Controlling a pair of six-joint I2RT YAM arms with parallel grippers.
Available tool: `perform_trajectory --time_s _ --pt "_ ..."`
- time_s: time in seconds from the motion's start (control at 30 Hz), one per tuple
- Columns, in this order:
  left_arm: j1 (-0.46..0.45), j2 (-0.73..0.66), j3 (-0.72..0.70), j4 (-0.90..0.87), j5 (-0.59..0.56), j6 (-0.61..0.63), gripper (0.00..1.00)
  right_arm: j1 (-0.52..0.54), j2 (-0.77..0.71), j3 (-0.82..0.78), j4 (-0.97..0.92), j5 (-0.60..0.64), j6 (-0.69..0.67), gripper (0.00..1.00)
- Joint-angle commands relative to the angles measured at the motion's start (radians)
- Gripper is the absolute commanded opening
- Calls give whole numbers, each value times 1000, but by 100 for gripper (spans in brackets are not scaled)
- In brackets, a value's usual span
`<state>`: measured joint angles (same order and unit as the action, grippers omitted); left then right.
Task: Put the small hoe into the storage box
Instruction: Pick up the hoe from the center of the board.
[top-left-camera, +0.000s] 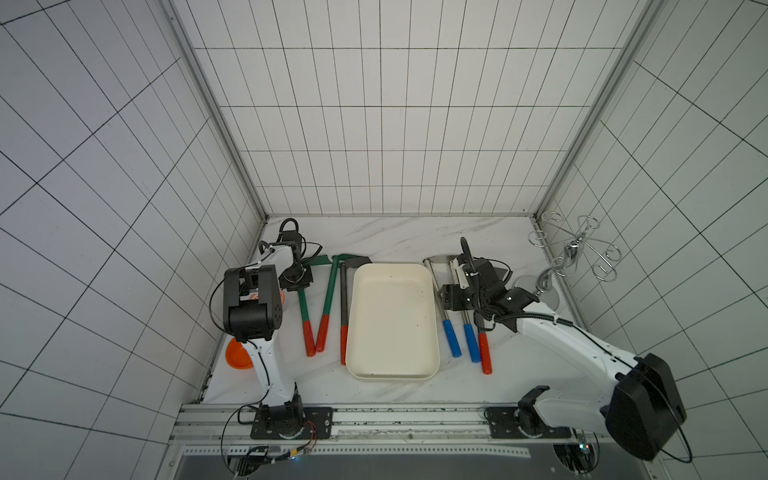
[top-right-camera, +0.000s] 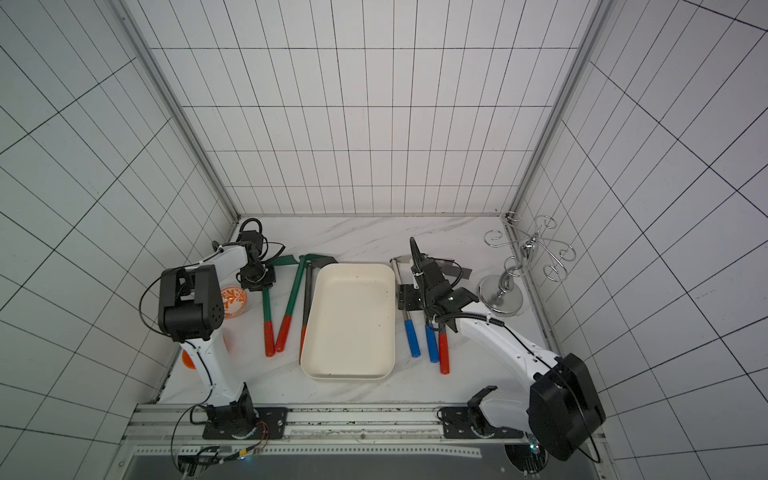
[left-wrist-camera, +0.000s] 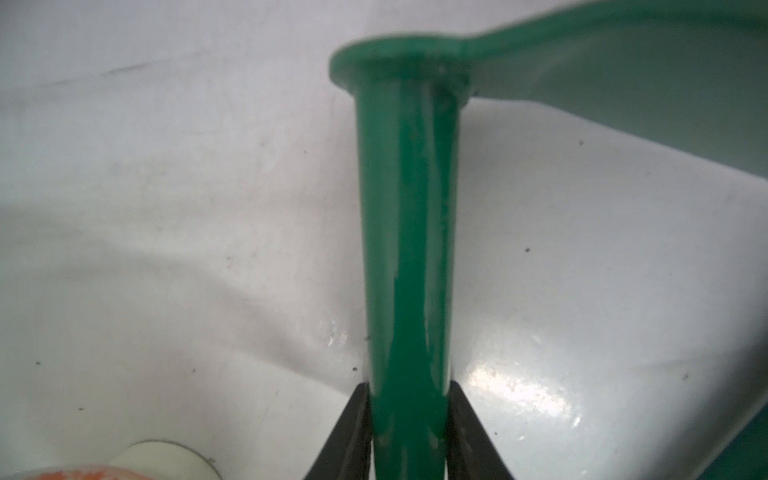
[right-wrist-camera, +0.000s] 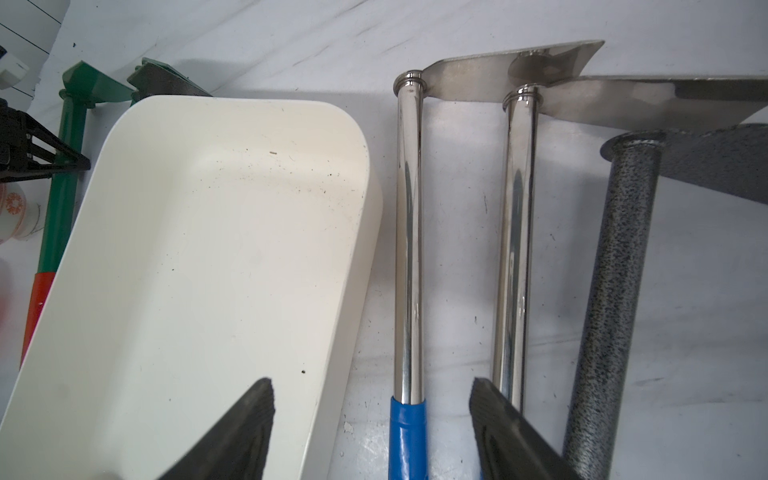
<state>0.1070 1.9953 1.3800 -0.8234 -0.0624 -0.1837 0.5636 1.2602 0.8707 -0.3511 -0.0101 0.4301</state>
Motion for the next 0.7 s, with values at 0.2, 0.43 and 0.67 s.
perform_trajectory --time_s 0.2,0.43,0.67 --pt "6 2 25 13 1 -4 25 4 -8 11 11 1 12 74" --pt "6 -15 37 6 -3 0 20 4 -9 12 11 2 12 74" --pt "7 -28 59 -21 -1 5 12 4 -6 17 12 -4 13 73"
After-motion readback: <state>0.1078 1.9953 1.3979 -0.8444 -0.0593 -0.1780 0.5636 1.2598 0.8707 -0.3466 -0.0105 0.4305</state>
